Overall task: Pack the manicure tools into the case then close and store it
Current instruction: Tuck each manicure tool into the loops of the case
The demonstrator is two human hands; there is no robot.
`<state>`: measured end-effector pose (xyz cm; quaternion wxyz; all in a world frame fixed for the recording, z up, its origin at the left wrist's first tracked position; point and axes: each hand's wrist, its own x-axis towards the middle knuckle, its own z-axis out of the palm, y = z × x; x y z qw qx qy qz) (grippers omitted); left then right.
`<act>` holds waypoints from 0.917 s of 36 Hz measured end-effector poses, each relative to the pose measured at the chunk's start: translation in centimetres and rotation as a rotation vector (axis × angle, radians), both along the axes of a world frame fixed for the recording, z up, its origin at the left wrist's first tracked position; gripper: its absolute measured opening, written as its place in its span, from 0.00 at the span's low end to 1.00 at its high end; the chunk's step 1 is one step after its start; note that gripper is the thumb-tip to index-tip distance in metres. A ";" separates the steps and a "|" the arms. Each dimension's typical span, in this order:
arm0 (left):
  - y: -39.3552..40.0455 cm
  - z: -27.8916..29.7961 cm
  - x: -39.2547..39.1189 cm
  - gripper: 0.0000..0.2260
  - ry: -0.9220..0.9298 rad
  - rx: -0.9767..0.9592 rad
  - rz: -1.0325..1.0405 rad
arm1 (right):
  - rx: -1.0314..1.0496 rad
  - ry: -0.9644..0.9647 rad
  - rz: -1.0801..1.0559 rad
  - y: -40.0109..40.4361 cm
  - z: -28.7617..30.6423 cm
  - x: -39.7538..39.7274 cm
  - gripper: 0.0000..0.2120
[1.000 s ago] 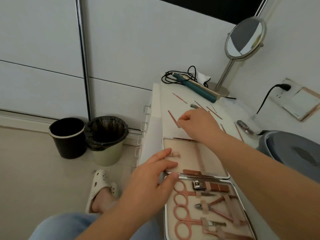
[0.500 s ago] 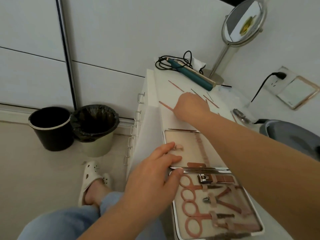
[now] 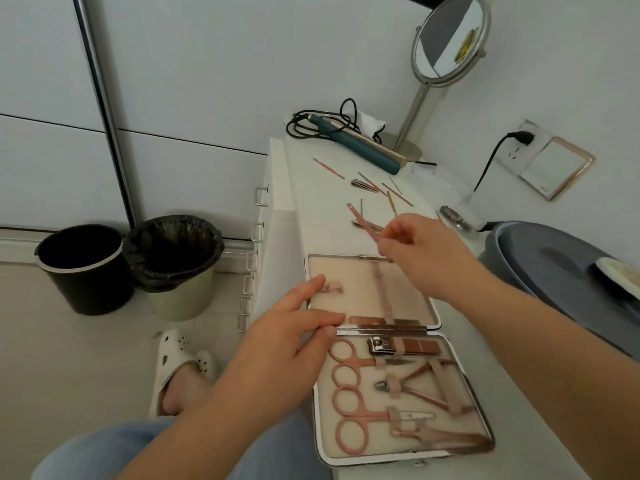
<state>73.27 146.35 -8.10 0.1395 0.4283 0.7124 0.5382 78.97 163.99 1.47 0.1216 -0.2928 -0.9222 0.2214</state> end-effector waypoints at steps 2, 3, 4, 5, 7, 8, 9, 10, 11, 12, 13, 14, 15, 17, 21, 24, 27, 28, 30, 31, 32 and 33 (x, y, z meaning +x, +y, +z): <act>0.0 0.3 0.5 0.11 0.007 0.000 -0.019 | -0.068 0.000 -0.007 0.1 0.2 3.1 0.05; 0.1 0.4 0.8 0.11 0.009 -0.002 -0.027 | -0.105 0.002 -0.016 0.2 0.2 4.7 0.05; -0.3 0.4 0.7 0.12 0.003 0.002 -0.020 | -0.135 -0.004 -0.015 0.2 0.1 5.5 0.04; -0.6 0.4 0.7 0.12 0.004 0.000 -0.018 | -0.169 -0.005 -0.022 0.0 -0.1 6.2 0.04; -1.1 0.6 0.6 0.12 0.002 -0.009 -0.021 | -0.265 0.011 -0.027 -0.7 -0.1 7.4 0.05; -1.3 0.6 0.7 0.12 0.004 -0.011 -0.025 | -0.317 0.027 -0.023 -0.9 -0.1 8.0 0.05; -1.4 0.8 0.8 0.13 0.009 -0.013 -0.028 | -0.363 0.041 -0.021 -1.1 -0.1 8.6 0.05; -1.5 1.0 1.0 0.13 0.015 -0.020 -0.023 | -0.407 0.057 -0.020 -1.3 -0.2 9.1 0.04; -1.5 1.2 1.2 0.14 0.020 -0.032 -0.006 | -0.452 0.078 -0.016 -1.6 -0.2 9.6 0.04; -1.6 1.5 1.3 0.15 0.018 -0.050 0.016 | -0.499 0.102 -0.008 -1.9 -0.2 10.0 0.04; -1.6 2.0 1.4 0.17 0.015 -0.068 0.037 | -0.538 0.118 0.002 -2.2 -0.3 10.3 0.04; -1.5 2.4 1.6 0.20 0.037 -0.073 0.058 | -0.568 0.129 0.013 -2.5 -0.3 10.5 0.04; -1.4 2.9 1.8 0.21 0.089 -0.066 0.069 | -0.598 0.143 0.025 -2.8 -0.2 10.7 0.04; -0.9 3.9 2.5 0.14 0.224 -0.052 0.061 | -0.657 0.183 0.049 -3.5 -0.2 10.8 0.04; -0.2 5.2 3.4 0.07 0.297 -0.102 0.015 | -0.736 0.256 0.075 -4.4 -0.2 10.8 0.05; 0.1 5.4 3.5 0.08 0.275 -0.127 0.024 | -0.733 0.300 0.062 -4.1 -0.4 11.1 0.04; 0.3 5.3 3.4 0.08 0.190 -0.122 0.067 | -0.804 0.365 0.019 -3.3 -0.7 11.6 0.08; 0.4 5.3 3.4 0.08 0.172 -0.126 0.082 | -0.862 0.392 0.000 -3.0 -0.8 11.9 0.10; 0.5 5.2 3.2 0.08 0.161 -0.144 0.104 | -0.936 0.427 -0.033 -2.6 -1.1 12.2 0.14; 0.6 5.1 3.2 0.08 0.163 -0.155 0.109 | -0.945 0.428 -0.040 -2.5 -1.3 12.4 0.13; 0.6 5.0 3.3 0.08 0.173 -0.161 0.115 | -0.943 0.421 -0.039 -2.5 -1.4 12.6 0.12; 0.7 5.0 3.4 0.08 0.187 -0.166 0.119 | -0.938 0.410 -0.033 -2.5 -1.5 12.7 0.10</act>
